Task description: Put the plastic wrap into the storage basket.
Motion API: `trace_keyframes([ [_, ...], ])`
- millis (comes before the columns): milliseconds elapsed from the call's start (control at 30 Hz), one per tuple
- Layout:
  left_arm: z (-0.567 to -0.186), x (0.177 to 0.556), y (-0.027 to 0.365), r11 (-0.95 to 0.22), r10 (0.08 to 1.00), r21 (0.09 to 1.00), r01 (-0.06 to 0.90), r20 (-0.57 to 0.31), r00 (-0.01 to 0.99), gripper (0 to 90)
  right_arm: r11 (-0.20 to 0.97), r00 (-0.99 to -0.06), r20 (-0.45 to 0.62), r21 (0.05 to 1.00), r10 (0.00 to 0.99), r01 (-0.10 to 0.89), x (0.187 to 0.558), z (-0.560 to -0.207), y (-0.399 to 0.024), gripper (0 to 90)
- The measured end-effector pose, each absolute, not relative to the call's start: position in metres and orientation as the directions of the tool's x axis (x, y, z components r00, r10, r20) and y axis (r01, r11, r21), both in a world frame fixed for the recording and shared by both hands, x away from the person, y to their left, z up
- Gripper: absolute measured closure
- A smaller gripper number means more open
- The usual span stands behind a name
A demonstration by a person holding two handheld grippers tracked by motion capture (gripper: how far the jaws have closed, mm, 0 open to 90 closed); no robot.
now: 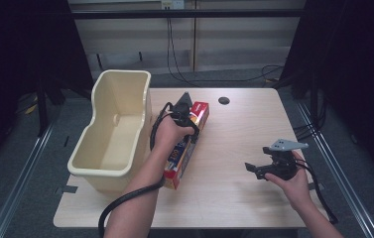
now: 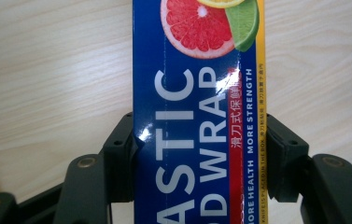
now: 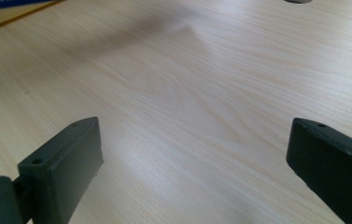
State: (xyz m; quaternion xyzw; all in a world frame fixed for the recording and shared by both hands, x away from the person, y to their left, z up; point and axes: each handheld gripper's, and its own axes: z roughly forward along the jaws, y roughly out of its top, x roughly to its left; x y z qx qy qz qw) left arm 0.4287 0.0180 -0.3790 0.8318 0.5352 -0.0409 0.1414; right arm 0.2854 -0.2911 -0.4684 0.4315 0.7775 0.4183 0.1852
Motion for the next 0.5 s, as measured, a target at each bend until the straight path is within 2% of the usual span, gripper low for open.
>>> trace_keyframes([
  [133, -0.366, 0.428, 0.024, -0.38, 0.877, 0.184, 0.906, -0.238, 0.417, 40.4, 0.287, -0.585, 0.081, 0.811, 0.807, 0.509, 0.286, -0.469, -0.291, 1.6],
  [267, -0.353, 0.426, 0.028, -0.388, 0.879, 0.182, 0.903, -0.22, 0.422, 40.4, 0.302, -0.613, 0.09, 0.809, 0.785, 0.505, 0.285, -0.47, -0.291, 1.7],
  [300, -0.35, 0.428, 0.031, -0.42, 0.866, 0.179, 0.89, -0.214, 0.452, 40.4, 0.302, -0.616, 0.092, 0.808, 0.782, 0.505, 0.285, -0.47, -0.291, 1.7],
  [500, -0.331, 0.424, 0.038, -0.408, 0.875, 0.176, 0.896, -0.206, 0.438, 40.4, 0.307, -0.623, 0.095, 0.806, 0.776, 0.505, 0.285, -0.47, -0.291, 1.7],
])
